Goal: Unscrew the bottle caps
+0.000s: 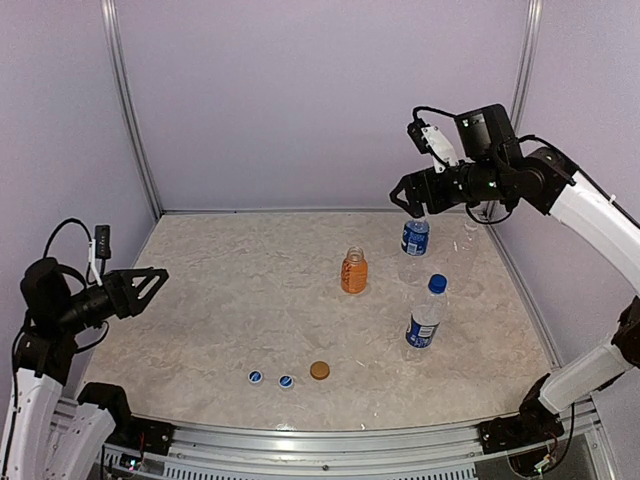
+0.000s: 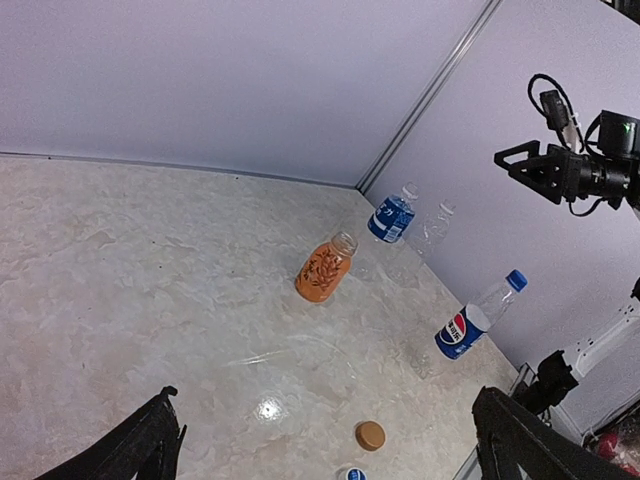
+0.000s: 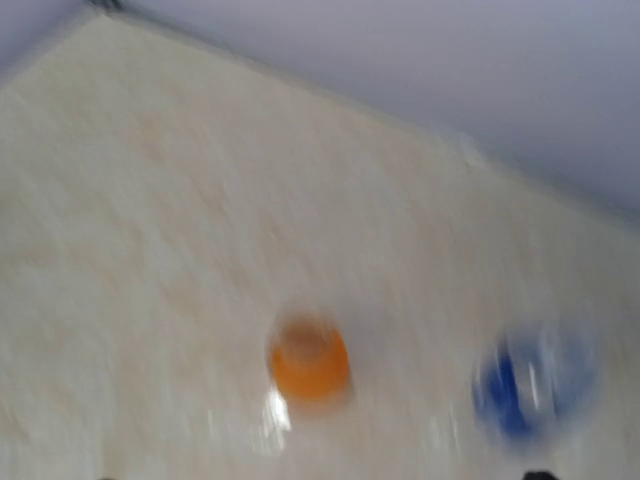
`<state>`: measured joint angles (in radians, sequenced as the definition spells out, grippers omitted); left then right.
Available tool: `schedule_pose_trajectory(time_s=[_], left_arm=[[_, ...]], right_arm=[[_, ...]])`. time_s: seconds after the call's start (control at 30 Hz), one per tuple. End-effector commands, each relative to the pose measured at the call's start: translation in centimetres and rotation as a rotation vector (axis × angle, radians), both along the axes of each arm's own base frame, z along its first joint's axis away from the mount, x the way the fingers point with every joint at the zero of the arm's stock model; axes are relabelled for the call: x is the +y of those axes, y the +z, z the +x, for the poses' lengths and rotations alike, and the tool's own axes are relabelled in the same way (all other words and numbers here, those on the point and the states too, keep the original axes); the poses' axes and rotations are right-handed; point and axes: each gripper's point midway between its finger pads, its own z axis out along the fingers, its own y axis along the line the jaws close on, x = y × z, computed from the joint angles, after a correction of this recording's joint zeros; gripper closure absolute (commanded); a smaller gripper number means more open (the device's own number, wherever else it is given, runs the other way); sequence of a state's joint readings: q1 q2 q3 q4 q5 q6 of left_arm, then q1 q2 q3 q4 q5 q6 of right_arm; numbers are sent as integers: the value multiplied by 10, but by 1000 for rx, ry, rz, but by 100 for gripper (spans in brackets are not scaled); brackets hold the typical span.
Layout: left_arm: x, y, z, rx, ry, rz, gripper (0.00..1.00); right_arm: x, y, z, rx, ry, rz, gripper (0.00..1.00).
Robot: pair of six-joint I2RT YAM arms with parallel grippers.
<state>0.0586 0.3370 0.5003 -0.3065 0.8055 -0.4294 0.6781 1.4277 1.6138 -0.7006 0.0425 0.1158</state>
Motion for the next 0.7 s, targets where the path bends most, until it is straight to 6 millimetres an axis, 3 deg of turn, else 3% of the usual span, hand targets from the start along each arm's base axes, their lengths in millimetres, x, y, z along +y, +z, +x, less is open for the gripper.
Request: schedule_pose_trajectory(time_s=[0.0, 0.13, 0.27, 0.37, 0.47, 0.57, 0.67], left_arm=[[3, -15, 6, -17, 9, 42, 1], [16, -38, 20, 3, 101, 99, 1], [45, -46, 36, 11, 270, 169, 1], [56, -48, 40, 16, 327, 188, 1], [50, -45, 37, 9, 289, 172, 1], [46, -45, 35, 8, 264, 162, 1], [46, -46, 36, 12, 260, 160, 1]], right_arm=[[-65, -78, -59, 282, -306, -282, 15], [-71, -76, -96, 303, -351, -290, 11], [-59, -95, -114, 342, -303, -306, 10], [-60, -107, -116, 354, -314, -328, 13], [-68, -107, -114, 341, -356, -351, 18], [-63, -113, -115, 348, -324, -348, 23], [-53, -116, -113, 342, -289, -315, 38]])
